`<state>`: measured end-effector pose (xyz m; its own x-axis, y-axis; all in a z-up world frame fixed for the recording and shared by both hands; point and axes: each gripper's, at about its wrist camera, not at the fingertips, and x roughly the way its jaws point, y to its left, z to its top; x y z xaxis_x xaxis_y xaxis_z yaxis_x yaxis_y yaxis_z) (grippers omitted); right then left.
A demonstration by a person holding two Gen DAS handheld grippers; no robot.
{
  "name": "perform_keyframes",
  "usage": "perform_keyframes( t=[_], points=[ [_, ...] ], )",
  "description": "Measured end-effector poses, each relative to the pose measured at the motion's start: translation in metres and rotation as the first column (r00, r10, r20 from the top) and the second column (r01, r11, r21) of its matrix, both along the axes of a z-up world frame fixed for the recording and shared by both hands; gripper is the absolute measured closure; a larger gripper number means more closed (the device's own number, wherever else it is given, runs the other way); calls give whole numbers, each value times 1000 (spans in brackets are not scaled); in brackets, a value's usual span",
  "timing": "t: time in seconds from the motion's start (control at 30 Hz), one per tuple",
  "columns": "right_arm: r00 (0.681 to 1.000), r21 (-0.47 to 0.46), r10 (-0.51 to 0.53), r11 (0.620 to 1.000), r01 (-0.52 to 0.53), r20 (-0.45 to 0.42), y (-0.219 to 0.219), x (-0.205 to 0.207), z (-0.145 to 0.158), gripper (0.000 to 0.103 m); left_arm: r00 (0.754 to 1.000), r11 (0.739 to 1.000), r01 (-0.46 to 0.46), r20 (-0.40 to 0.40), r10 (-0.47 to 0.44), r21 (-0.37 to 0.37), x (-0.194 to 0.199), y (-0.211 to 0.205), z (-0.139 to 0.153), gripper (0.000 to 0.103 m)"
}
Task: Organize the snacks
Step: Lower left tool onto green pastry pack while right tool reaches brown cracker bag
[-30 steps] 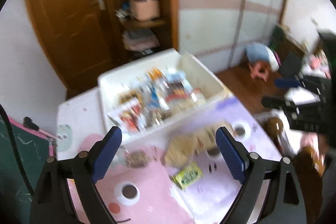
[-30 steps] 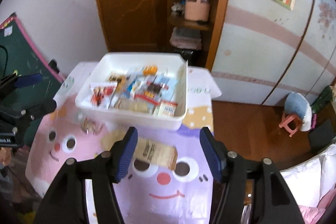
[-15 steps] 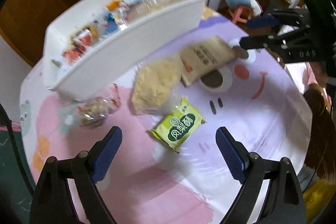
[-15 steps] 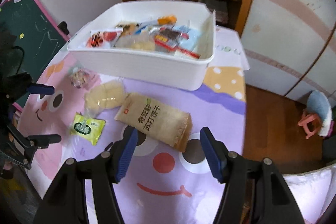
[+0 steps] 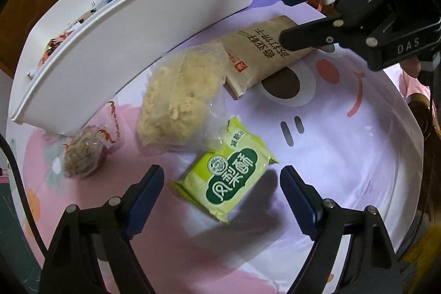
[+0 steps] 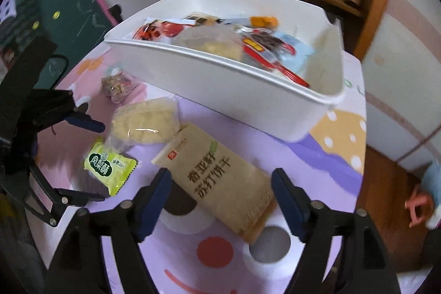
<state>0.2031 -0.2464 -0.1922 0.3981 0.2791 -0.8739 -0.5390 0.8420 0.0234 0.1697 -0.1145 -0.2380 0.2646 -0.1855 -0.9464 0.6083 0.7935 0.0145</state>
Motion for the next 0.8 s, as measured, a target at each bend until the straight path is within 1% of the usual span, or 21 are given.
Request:
perform_keyframes(
  t=[0.1,0.17,0.23,0.27,0.37,0.5,0.57,0.67,0.73,0.8],
  points=[
    [999,9,33,999,-32,-15,3,5,-4,26,1000,1000,-10,-17,10,-14,4,0,-4,25],
    [998,15,53,999,-52,-34,4,9,-8,26,1000,1000,-16,-10,16,-15,5,-1,-5,28],
    [997,4,57,998,-56,-47,5,13,-13,26,1000,1000,-22,-6,22,-22,6,-2,-4,32],
    [996,7,59,998,-59,-61,5,14,-15,26,1000,999,-27,-5,27,-25,7,-2,-4,34],
    [993,23,68,998,-66,-102,4,17,-21,26,999,998,-49,-13,48,-42,9,-3,-2,38],
    [989,24,82,997,-79,-125,5,16,-20,25,997,996,-74,-19,73,-59,19,5,4,46],
    [984,24,106,994,-104,-146,7,12,-19,24,996,994,-88,-26,86,-67,21,8,6,52],
    [976,-22,154,987,-159,-154,14,3,-18,23,994,992,-104,-38,101,-73,22,11,8,55],
    [974,-54,170,982,-180,-152,17,0,-19,23,993,991,-113,-43,110,-78,20,16,8,56],
    [978,-96,169,979,-181,-121,19,2,-17,23,992,990,-119,-46,116,-82,19,17,9,56]
  ],
)
